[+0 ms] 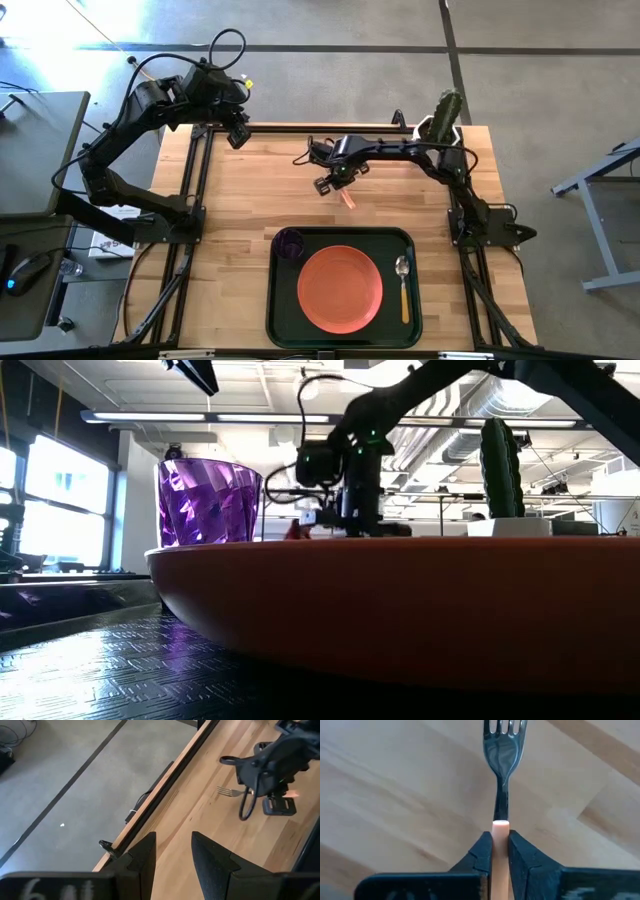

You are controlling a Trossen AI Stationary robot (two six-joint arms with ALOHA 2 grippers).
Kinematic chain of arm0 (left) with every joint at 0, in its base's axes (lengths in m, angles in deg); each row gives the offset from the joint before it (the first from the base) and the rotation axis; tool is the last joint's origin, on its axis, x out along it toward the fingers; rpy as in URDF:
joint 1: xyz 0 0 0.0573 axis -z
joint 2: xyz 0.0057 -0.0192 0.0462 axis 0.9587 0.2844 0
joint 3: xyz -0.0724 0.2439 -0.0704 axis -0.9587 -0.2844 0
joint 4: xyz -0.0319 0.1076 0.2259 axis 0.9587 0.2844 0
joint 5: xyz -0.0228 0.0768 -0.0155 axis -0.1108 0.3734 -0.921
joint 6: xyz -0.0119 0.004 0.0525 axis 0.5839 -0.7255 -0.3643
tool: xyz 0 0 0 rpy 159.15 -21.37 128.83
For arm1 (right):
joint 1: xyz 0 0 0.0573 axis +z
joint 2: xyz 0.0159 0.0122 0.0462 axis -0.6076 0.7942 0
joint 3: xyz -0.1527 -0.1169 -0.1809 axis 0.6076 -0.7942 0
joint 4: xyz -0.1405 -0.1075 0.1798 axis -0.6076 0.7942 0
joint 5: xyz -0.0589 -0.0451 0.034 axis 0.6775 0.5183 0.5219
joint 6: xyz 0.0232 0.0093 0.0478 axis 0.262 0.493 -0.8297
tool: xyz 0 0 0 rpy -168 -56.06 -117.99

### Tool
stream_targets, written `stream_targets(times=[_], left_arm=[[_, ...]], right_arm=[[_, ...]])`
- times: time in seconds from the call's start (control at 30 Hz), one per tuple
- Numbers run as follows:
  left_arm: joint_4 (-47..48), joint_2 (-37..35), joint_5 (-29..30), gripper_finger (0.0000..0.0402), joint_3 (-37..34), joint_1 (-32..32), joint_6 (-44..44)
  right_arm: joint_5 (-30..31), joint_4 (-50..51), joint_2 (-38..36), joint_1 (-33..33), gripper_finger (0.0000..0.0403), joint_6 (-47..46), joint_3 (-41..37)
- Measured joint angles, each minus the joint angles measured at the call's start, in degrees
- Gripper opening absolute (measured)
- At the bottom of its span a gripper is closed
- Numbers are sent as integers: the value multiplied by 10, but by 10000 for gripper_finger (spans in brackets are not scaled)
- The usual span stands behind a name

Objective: Pick and place plate/cup/fork/spoon on tray
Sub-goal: Put the orange fork on the dark green tray

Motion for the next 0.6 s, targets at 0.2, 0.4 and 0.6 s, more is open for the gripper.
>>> stream_targets(times=[0.2,0.4,0.6], left_arm=[[0,0,-2,115,0,0,0],[0,0,-4,115,0,0,0],[1,0,-4,115,0,0,0]], right_arm=[[24,4,-42,21,17,-24,0],[77,18,-102,51,17,-57,0],[154,65,-162,90,17,-123,0]])
